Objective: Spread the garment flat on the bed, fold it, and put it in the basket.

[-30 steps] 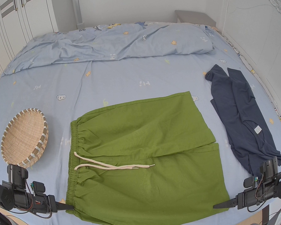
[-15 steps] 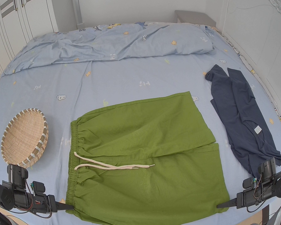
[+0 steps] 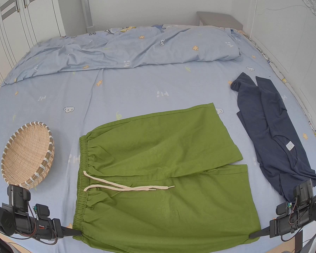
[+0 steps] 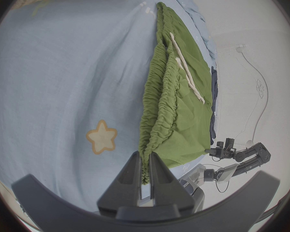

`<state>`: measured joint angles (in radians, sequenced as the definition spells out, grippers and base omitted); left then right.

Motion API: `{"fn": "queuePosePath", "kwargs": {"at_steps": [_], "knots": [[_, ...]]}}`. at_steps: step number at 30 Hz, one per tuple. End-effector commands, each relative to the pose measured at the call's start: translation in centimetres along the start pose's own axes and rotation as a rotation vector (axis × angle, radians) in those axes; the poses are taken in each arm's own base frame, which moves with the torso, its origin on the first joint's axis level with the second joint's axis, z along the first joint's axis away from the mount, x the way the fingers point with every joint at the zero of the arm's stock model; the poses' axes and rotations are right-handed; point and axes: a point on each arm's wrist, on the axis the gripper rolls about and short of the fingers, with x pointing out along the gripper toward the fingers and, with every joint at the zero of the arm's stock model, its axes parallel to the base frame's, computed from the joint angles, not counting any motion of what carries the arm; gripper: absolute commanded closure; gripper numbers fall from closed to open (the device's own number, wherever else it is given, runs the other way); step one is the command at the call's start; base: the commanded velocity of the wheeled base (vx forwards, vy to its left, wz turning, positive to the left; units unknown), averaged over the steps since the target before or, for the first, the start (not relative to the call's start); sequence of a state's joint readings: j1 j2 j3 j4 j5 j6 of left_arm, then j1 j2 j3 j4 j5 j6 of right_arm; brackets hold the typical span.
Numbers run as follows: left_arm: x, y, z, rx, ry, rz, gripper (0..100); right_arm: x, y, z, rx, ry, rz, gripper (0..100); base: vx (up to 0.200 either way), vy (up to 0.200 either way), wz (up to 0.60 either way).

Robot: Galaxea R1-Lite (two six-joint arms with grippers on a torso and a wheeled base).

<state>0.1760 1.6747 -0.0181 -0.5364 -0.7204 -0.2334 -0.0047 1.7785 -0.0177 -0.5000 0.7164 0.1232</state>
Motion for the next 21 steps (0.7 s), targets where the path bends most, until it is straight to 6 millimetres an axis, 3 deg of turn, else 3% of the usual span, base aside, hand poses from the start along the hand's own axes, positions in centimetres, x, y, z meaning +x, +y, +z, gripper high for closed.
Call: {"fn": "queuePosePath", "kwargs": {"at_steps": [1,12,21], "knots": [[-0.2,0.1,-0.4,-0.019,0.006,0.007,100,-1.0,0.7,-1.1,-0.023,-0.012,-0.002,100,0.0,0.0,0.0],[-1.1,0.3,-2.1,-0.107,0.07,0.042,100,-1.9,1.4,-2.8,-0.001,0.031,-0.012,100,0.0,0.0,0.0],[-2.0,0.0,-2.9,-0.123,0.074,0.056,100,-2.1,1.6,-2.6,-0.007,0.025,-0.009,100,0.0,0.0,0.0]]}}
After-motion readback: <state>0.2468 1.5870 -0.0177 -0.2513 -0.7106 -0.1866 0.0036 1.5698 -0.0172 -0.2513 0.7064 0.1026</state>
